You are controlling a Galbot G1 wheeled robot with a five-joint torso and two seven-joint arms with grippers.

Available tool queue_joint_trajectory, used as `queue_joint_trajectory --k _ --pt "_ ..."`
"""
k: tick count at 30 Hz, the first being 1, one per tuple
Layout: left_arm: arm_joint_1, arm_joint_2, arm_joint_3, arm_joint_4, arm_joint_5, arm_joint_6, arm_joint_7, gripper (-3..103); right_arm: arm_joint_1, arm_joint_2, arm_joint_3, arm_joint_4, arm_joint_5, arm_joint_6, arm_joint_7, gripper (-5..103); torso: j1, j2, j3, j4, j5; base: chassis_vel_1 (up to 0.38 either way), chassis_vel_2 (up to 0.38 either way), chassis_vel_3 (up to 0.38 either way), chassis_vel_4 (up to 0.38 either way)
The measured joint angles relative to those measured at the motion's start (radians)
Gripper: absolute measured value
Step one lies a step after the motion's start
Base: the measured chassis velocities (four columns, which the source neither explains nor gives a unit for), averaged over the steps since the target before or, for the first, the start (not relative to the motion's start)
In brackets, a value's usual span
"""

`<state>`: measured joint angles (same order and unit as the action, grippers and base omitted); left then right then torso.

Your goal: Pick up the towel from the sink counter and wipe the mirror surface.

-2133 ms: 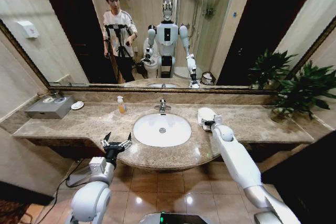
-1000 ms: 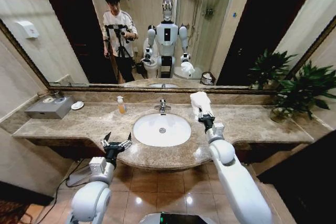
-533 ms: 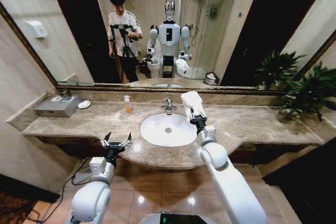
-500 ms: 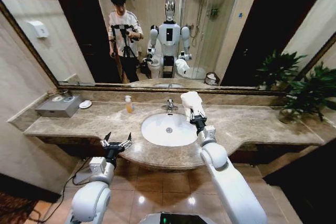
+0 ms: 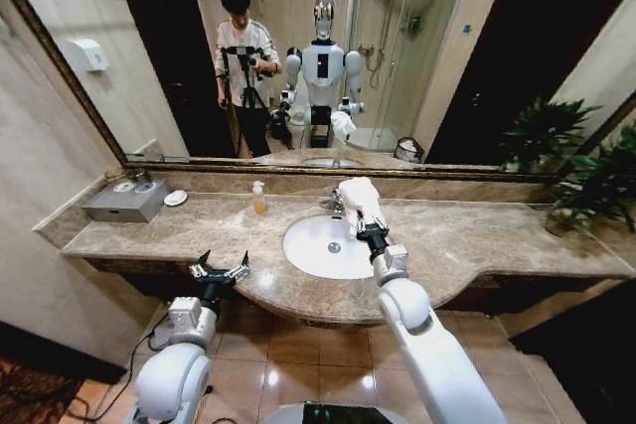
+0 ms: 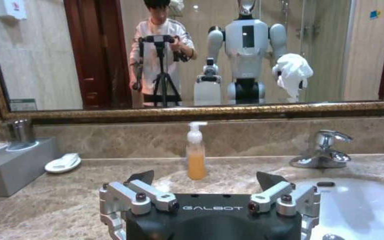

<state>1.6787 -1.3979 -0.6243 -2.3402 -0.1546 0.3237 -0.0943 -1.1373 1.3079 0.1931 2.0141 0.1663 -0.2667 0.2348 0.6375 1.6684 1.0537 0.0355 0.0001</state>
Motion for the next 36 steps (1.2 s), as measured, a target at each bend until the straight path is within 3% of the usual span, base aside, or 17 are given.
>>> queue_joint_trajectory --k 36 --pt "0.000 0.000 0.000 0.000 0.000 0.000 0.000 100 -0.025 -0.008 0.019 0.020 0.004 -0.007 -0.017 14 0.000 0.000 0.000 0.0004 -0.0002 0.000 0.002 0.001 -0.002"
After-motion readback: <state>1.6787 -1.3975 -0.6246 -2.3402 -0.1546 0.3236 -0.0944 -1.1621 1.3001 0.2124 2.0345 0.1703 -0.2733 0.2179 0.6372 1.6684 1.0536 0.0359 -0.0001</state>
